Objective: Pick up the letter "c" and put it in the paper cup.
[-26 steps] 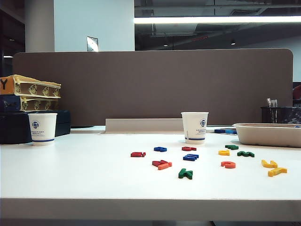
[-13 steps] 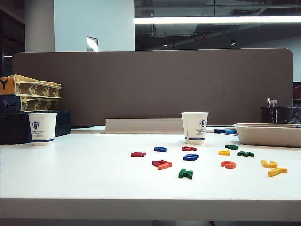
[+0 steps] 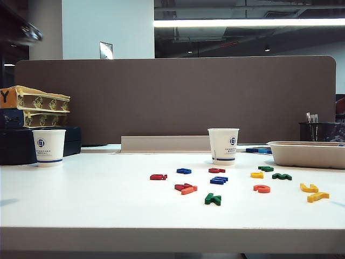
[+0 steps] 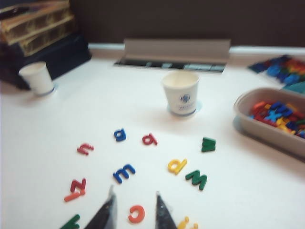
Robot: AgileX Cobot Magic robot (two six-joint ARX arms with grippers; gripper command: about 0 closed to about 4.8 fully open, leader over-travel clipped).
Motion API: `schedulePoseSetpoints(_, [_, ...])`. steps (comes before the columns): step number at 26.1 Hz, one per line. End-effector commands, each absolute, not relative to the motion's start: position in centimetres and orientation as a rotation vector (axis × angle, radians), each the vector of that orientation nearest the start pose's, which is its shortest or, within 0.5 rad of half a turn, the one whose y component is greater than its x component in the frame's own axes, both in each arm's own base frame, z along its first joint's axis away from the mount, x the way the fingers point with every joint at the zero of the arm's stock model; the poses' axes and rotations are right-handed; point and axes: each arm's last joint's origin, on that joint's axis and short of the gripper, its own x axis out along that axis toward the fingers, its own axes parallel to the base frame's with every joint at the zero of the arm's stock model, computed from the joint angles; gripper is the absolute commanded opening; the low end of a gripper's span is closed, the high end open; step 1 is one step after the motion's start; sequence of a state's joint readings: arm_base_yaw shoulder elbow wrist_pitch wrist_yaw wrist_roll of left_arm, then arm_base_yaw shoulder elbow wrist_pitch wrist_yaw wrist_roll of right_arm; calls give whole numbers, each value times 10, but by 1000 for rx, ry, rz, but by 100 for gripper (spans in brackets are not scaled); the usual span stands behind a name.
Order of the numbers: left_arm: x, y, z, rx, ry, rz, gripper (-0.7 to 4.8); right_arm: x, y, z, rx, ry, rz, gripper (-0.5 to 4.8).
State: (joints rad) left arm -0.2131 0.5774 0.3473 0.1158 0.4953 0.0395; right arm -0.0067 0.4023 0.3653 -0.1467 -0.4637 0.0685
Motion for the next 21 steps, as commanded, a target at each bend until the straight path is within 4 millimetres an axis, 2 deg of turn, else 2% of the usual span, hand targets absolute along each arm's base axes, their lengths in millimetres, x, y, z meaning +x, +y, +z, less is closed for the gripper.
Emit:
schedulePoseSetpoints(1, [142,-51,236,86,107,-760,31,121,15,241,54,196,479,97])
schedulePoseSetpoints(5, [153,-66,223,152,163,-839,31,131,16,236,14,250,490,97])
schedulePoseSetpoints(12, [167,-87,216,161,144,-920,31,139,17,247,-77,229,493,101])
schedulePoseSetpoints(14, [170,-96,215,167,149,-950,32,142,17,251,-83,220,490,125])
schedulePoseSetpoints(16, [173,-104,214,183,157,-983,62,145,17,254,-83,215,490,132])
schedulePoseSetpoints(21, [193,-145,215,236,185,-1104,78,156,17,267,-76,212,488,131])
